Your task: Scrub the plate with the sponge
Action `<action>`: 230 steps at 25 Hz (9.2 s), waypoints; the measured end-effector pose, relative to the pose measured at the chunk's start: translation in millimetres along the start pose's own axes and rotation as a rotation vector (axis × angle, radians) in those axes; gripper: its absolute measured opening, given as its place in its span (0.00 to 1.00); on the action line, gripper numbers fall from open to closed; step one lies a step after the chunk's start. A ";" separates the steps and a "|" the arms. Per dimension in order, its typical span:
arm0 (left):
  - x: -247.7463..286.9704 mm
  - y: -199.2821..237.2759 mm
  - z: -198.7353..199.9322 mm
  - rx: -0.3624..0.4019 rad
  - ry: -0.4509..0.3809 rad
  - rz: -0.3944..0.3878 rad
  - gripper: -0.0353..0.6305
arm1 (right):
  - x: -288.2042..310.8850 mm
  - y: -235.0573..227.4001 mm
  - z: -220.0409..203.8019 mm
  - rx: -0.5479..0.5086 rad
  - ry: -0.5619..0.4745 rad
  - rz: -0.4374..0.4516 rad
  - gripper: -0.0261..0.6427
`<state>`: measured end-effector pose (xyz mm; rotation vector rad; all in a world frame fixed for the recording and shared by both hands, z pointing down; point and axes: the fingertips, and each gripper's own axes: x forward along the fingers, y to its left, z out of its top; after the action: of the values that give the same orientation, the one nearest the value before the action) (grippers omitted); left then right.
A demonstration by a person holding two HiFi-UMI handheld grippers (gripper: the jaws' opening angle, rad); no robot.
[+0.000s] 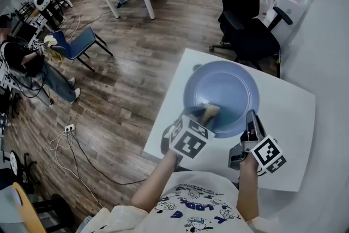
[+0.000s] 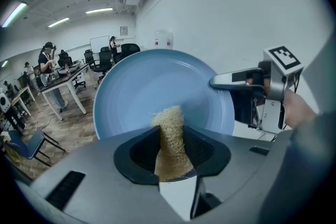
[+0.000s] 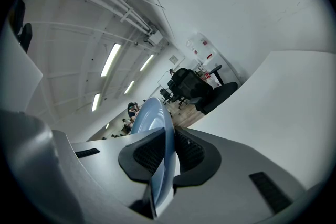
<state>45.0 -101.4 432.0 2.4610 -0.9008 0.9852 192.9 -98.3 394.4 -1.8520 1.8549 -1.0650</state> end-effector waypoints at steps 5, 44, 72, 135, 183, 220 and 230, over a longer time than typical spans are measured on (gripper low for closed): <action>1.7 -13.0 -0.3 0.018 0.008 -0.029 0.26 | 0.2 0.1 -0.9 0.001 0.002 0.002 0.09; 4.4 -63.5 16.1 0.176 0.032 -0.136 0.26 | 2.3 8.2 -11.2 -0.008 0.044 0.035 0.09; 0.8 -44.3 36.3 0.073 -0.050 -0.111 0.26 | 7.8 27.3 -28.3 -0.026 0.095 0.102 0.09; -25.3 54.2 56.8 -0.051 -0.136 0.098 0.26 | 3.9 52.3 -53.3 -0.023 0.161 0.158 0.09; -27.8 85.2 10.5 -0.090 -0.021 0.169 0.26 | 10.4 26.1 -15.2 0.001 0.064 0.092 0.10; -17.6 17.2 -2.5 -0.005 0.029 0.012 0.26 | 7.6 16.4 -12.8 0.045 0.042 0.048 0.10; -5.1 -14.9 3.4 0.047 0.035 -0.045 0.26 | 8.0 8.7 -9.1 0.050 0.036 0.042 0.10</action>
<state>53.8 -89.9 424.9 2.4833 -0.8164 1.0420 179.4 -104.4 396.8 -1.7693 1.8620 -1.1266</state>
